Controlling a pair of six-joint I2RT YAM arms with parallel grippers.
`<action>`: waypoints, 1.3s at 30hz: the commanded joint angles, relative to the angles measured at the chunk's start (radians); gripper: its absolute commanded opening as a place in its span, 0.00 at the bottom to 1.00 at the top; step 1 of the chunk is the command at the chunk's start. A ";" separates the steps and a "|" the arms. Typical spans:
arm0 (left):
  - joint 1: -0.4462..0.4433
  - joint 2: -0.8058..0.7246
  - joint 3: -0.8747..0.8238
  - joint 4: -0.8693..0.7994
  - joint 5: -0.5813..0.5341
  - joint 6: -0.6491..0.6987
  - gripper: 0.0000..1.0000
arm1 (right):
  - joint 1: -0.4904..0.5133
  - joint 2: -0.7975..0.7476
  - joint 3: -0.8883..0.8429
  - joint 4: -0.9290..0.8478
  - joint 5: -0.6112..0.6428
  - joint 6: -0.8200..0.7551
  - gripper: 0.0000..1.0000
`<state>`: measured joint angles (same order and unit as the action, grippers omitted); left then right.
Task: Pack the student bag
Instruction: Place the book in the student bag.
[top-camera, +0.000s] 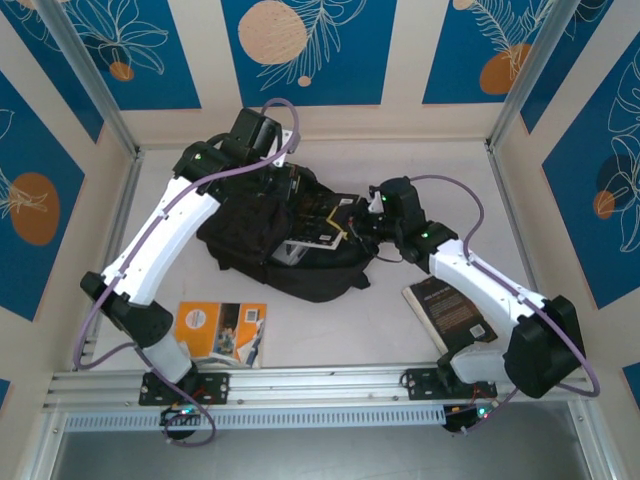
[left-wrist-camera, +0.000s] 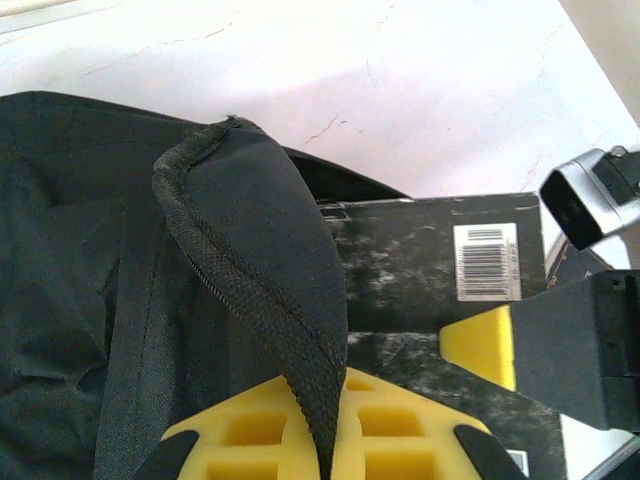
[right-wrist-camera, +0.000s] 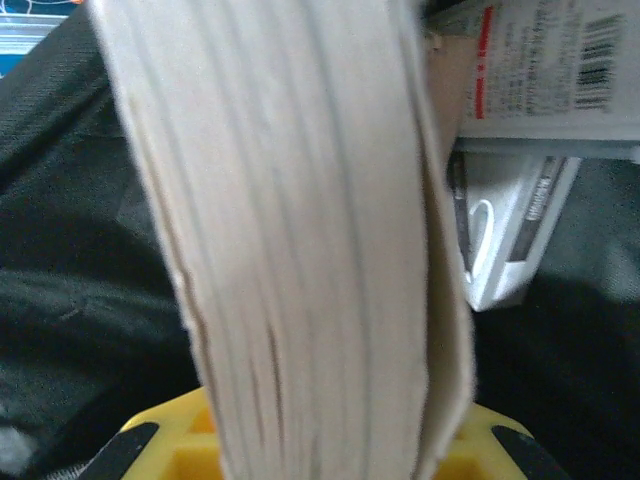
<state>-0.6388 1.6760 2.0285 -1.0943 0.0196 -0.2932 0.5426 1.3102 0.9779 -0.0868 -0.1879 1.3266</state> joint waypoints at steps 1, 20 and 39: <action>0.005 -0.016 0.072 0.125 0.055 -0.024 0.00 | 0.017 0.026 0.042 0.161 0.028 0.029 0.00; 0.010 0.089 0.138 0.171 0.129 -0.079 0.00 | 0.147 0.599 0.381 0.307 0.130 -0.131 0.30; 0.103 0.034 -0.027 0.192 0.042 -0.107 0.00 | 0.025 0.113 0.140 -0.062 0.107 -0.417 0.62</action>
<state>-0.5491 1.7527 2.0228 -0.9825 0.0921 -0.3870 0.5816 1.4818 1.1263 -0.0025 -0.0795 1.0084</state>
